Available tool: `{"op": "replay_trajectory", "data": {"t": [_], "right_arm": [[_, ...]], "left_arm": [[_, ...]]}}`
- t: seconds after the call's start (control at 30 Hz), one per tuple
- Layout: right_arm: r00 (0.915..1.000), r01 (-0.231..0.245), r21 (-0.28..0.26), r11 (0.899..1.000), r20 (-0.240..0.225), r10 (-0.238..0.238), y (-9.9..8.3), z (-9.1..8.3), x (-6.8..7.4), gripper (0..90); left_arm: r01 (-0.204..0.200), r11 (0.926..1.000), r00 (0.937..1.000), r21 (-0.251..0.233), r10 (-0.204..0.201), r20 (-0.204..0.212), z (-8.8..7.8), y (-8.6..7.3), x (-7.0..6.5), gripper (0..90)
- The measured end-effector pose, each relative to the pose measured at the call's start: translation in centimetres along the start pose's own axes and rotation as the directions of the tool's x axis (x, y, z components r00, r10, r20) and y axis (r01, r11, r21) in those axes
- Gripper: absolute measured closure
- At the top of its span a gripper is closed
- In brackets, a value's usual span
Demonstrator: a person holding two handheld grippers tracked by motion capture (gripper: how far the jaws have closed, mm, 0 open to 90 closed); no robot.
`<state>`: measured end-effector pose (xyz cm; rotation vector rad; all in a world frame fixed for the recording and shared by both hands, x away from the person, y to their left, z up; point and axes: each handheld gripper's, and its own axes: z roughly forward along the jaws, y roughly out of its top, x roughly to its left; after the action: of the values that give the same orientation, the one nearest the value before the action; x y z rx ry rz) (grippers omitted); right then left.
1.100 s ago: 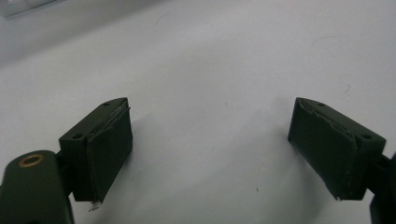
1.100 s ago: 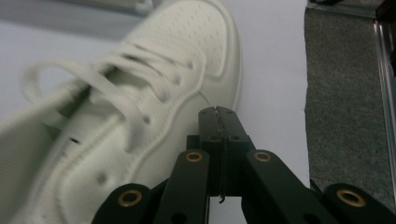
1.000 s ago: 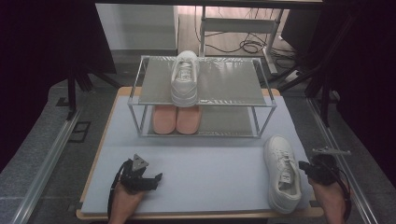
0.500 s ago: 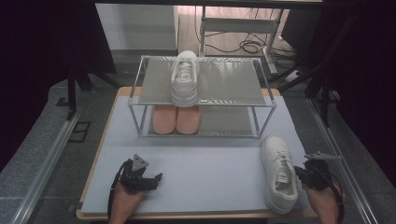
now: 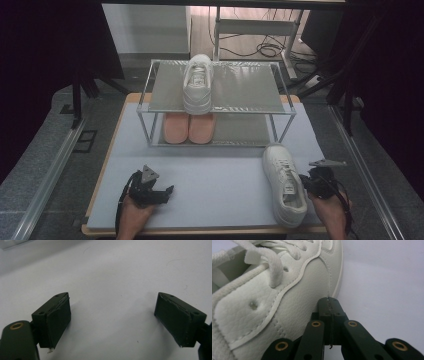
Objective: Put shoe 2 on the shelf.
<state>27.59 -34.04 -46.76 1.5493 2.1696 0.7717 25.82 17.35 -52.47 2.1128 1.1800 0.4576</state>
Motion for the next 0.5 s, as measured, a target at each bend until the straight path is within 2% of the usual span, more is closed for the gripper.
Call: {"op": "replay_trajectory", "data": {"t": [0.23,0.37,0.5], "right_arm": [[0.9984,0.029,-0.006,1.000,-0.047,-0.030,1.1,1.1,2.0,90.0],[0.9950,0.059,-0.008,0.998,-0.080,-0.059,1.9,1.8,3.5,90.0],[0.9923,0.071,-0.006,0.997,-0.101,-0.072,2.4,2.3,4.4,90.0]], "left_arm": [[0.000,1.0000,1.0000,-0.001,0.000,0.001,0.0,0.0,0.0,13.8],[0.000,1.0000,1.0000,-0.001,0.000,0.001,0.0,0.0,0.0,13.8],[0.000,1.0000,1.0000,-0.001,0.000,0.001,0.0,0.0,0.0,13.8]]}}
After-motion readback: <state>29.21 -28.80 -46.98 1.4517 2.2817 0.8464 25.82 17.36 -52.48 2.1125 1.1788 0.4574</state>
